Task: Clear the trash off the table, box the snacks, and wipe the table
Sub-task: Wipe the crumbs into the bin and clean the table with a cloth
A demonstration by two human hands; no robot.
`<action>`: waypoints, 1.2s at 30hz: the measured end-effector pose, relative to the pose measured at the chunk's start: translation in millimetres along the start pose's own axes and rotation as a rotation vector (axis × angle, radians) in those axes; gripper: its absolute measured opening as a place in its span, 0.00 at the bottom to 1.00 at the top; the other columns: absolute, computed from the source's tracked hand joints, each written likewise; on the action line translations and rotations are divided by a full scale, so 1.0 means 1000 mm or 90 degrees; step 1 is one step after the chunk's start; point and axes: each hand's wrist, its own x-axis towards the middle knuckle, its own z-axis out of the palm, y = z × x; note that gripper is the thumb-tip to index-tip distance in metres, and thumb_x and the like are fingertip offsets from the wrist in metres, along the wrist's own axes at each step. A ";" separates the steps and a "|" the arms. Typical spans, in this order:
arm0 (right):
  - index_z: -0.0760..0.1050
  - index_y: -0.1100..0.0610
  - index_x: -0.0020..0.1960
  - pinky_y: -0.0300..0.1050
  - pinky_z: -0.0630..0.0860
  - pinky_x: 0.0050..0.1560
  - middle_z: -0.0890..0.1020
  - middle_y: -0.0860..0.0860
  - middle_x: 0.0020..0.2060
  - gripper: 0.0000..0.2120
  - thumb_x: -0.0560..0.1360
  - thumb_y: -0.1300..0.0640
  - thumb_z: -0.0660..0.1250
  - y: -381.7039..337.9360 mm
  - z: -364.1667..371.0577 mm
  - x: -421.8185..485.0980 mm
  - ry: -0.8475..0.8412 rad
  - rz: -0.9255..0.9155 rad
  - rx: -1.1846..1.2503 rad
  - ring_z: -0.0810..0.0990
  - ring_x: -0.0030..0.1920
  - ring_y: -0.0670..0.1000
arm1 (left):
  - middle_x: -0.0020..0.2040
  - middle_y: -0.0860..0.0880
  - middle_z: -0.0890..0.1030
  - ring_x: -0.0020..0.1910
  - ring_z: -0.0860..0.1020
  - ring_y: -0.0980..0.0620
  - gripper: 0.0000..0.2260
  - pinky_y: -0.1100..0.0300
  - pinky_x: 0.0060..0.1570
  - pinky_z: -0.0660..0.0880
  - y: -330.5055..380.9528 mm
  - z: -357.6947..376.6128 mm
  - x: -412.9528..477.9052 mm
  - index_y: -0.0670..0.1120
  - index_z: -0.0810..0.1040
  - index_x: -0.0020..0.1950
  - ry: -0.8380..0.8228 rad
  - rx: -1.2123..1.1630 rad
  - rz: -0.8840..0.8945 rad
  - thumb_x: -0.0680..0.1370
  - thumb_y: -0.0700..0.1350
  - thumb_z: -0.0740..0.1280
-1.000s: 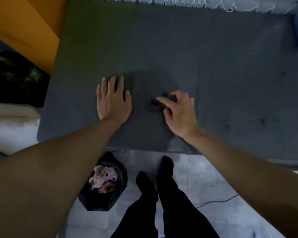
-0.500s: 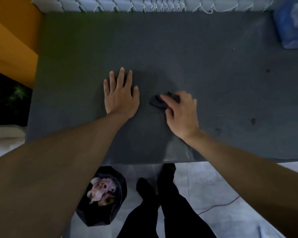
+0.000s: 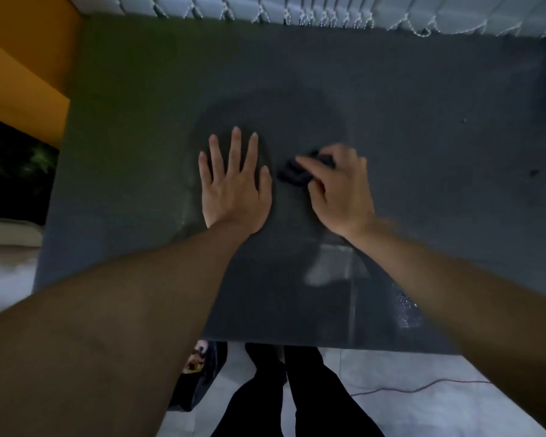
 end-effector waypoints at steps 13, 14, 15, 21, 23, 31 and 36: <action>0.79 0.47 0.64 0.57 0.70 0.55 0.75 0.57 0.54 0.20 0.74 0.57 0.60 0.040 0.005 0.119 0.012 0.018 -0.011 0.74 0.55 0.61 | 0.83 0.50 0.48 0.81 0.44 0.40 0.27 0.41 0.78 0.47 -0.003 0.000 0.000 0.54 0.48 0.83 -0.006 0.025 0.004 0.83 0.58 0.46; 0.80 0.48 0.64 0.57 0.70 0.54 0.75 0.56 0.53 0.20 0.74 0.57 0.60 0.040 0.006 0.112 -0.014 -0.072 0.005 0.74 0.53 0.60 | 0.83 0.51 0.48 0.81 0.44 0.40 0.27 0.41 0.78 0.47 -0.003 0.000 0.000 0.54 0.48 0.83 -0.007 0.026 0.004 0.83 0.58 0.46; 0.79 0.49 0.64 0.56 0.70 0.53 0.76 0.56 0.53 0.20 0.75 0.57 0.61 0.042 0.006 0.106 -0.045 -0.156 0.008 0.74 0.52 0.60 | 0.83 0.51 0.48 0.81 0.44 0.40 0.28 0.41 0.78 0.47 -0.002 -0.001 0.000 0.54 0.48 0.83 -0.008 0.025 0.005 0.83 0.58 0.47; 0.75 0.43 0.67 0.56 0.62 0.60 0.73 0.56 0.60 0.21 0.76 0.56 0.60 0.068 0.007 0.180 -0.029 -0.097 -0.102 0.71 0.61 0.61 | 0.83 0.51 0.49 0.81 0.44 0.41 0.27 0.42 0.78 0.47 -0.002 -0.003 0.002 0.54 0.50 0.82 -0.013 0.007 0.004 0.83 0.58 0.47; 0.72 0.43 0.69 0.60 0.61 0.66 0.69 0.57 0.66 0.22 0.77 0.57 0.58 0.067 0.010 0.208 -0.001 0.087 -0.093 0.66 0.67 0.62 | 0.83 0.51 0.49 0.81 0.45 0.41 0.27 0.42 0.78 0.47 -0.003 -0.002 0.003 0.54 0.51 0.82 -0.010 0.006 0.007 0.83 0.57 0.49; 0.79 0.47 0.64 0.53 0.66 0.51 0.75 0.55 0.53 0.20 0.76 0.58 0.61 0.051 0.012 0.167 -0.116 -0.230 0.003 0.73 0.53 0.60 | 0.83 0.51 0.51 0.81 0.47 0.41 0.27 0.41 0.78 0.49 -0.003 -0.001 0.003 0.53 0.54 0.82 0.010 0.006 0.017 0.83 0.57 0.52; 0.77 0.44 0.66 0.52 0.61 0.55 0.74 0.55 0.57 0.21 0.77 0.58 0.59 0.072 0.007 0.192 -0.015 0.022 -0.034 0.71 0.60 0.61 | 0.83 0.51 0.50 0.81 0.45 0.41 0.27 0.41 0.78 0.48 -0.005 -0.001 0.003 0.53 0.52 0.82 -0.004 0.013 0.013 0.83 0.57 0.50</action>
